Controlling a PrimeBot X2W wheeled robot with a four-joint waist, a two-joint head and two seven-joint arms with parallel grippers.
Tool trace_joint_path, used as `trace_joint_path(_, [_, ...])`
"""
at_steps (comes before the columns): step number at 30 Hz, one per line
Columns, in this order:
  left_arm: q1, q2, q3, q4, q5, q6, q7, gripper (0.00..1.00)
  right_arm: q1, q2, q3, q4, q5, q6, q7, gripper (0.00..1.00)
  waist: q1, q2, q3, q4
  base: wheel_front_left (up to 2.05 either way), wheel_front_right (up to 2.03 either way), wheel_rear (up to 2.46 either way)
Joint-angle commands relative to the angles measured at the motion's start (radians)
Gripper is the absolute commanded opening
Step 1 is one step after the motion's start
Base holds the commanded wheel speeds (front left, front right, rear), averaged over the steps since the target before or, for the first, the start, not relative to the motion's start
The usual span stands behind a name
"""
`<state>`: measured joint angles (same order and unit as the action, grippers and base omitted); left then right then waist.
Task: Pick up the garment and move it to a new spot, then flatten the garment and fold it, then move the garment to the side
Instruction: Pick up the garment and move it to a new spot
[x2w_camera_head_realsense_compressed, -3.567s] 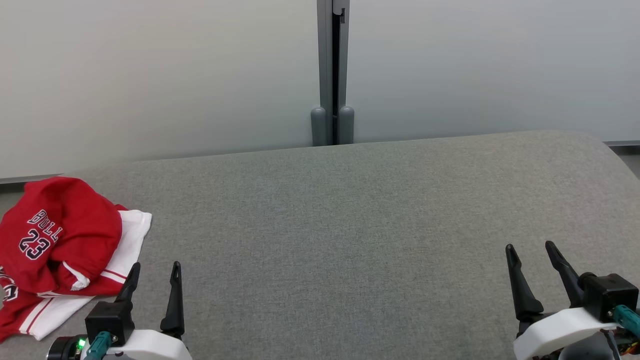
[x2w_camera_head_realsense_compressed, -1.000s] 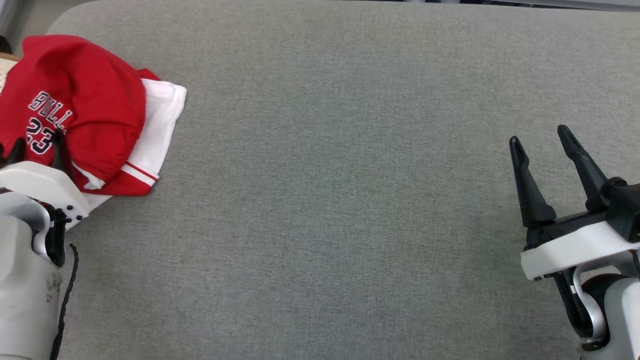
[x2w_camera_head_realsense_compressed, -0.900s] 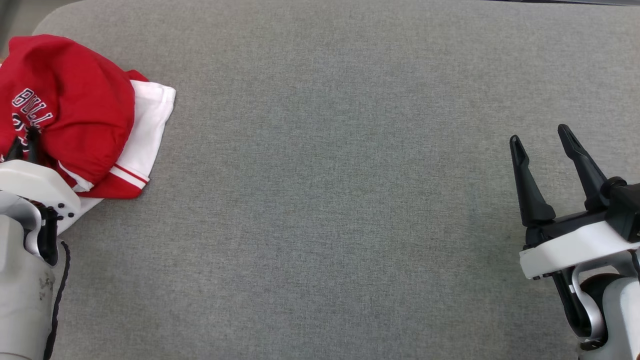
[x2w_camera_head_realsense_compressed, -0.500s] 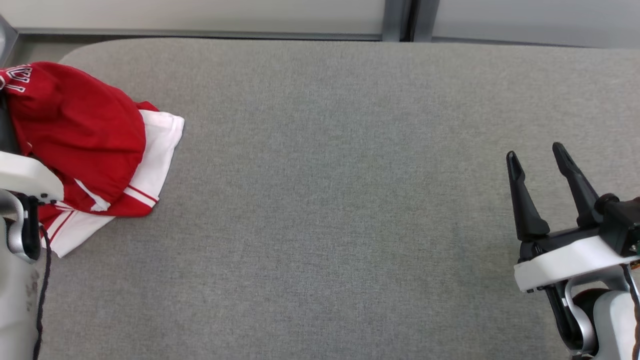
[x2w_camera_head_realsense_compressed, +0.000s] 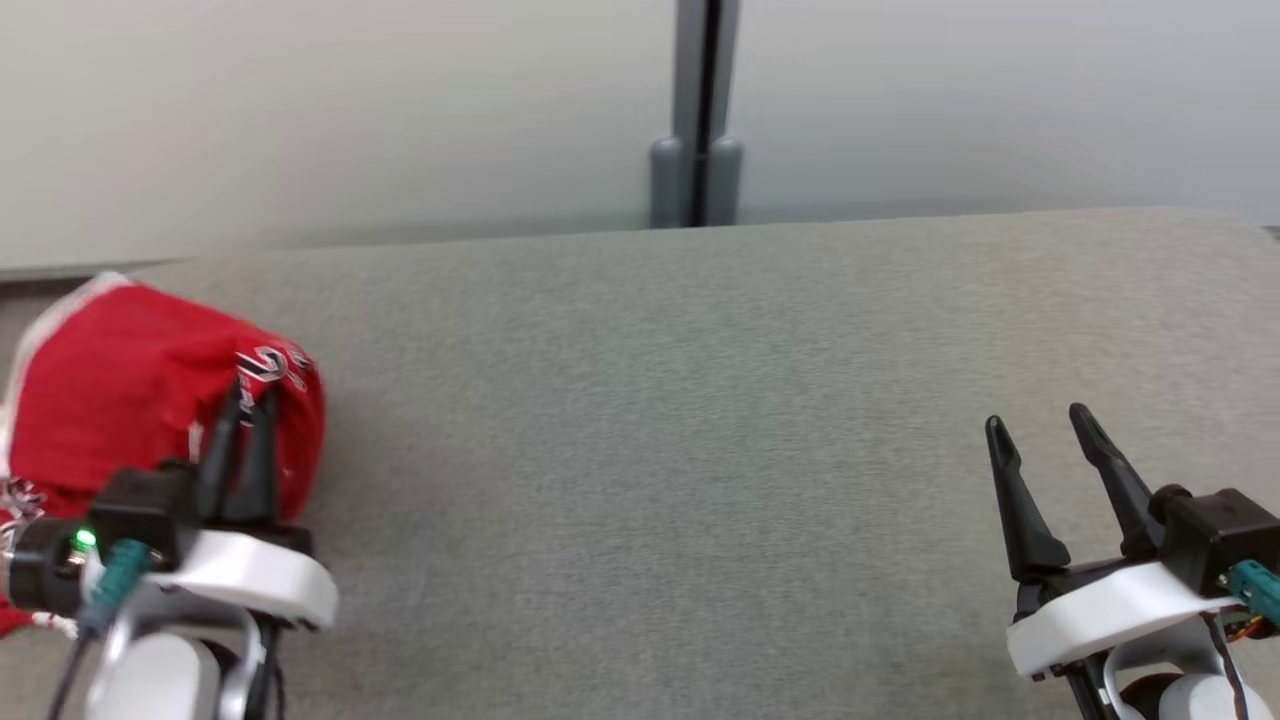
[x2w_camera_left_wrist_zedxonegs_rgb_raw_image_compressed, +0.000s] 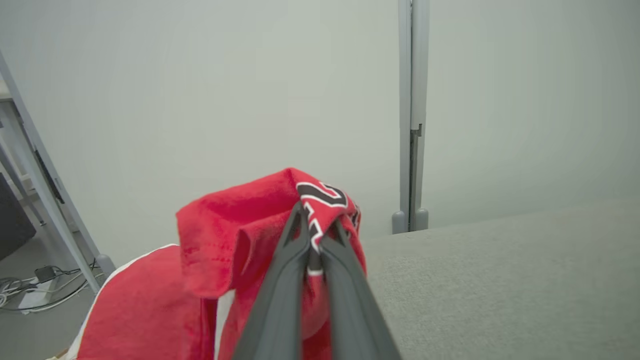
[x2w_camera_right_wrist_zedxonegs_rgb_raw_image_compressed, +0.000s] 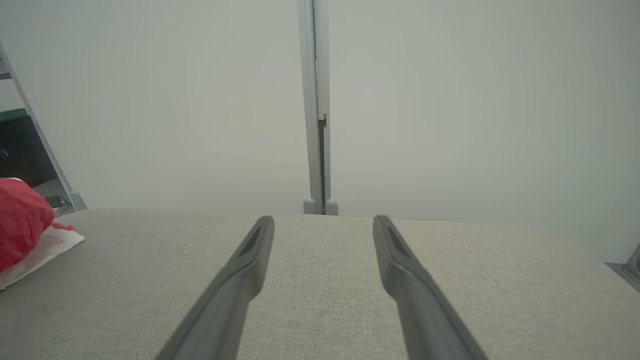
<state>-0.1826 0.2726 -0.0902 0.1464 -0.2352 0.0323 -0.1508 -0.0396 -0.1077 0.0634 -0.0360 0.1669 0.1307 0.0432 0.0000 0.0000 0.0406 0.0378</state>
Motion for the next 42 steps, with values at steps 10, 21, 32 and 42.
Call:
trace_joint_path(10, [0.056,-0.089,-0.173,-0.158,0.015,-0.043,0.085,0.0,0.017,0.007,0.026,-0.022,0.016,0.0,0.017,1.0,0.0,0.0,-0.03,-0.246,0.0,0.0,0.0])
trace_joint_path(21, [-0.207,-0.178,-0.344,-0.019,0.069,-0.108,0.1,0.0,-0.041,0.025,0.04,0.006,0.044,0.0,-0.026,1.0,0.0,0.0,0.092,-0.453,0.0,0.0,0.0])
trace_joint_path(32, [-0.345,-0.198,-0.458,0.255,0.075,-0.145,0.144,1.0,-0.065,0.05,0.037,0.07,0.058,0.0,-0.09,1.0,0.0,0.0,0.187,-0.496,0.0,0.0,0.0])
trace_joint_path(42, [-0.284,-0.206,-0.443,0.22,0.012,-0.117,0.024,1.0,-0.073,0.053,0.024,0.08,0.035,0.0,-0.089,1.0,0.0,0.0,0.139,-0.358,0.0,0.0,0.0])
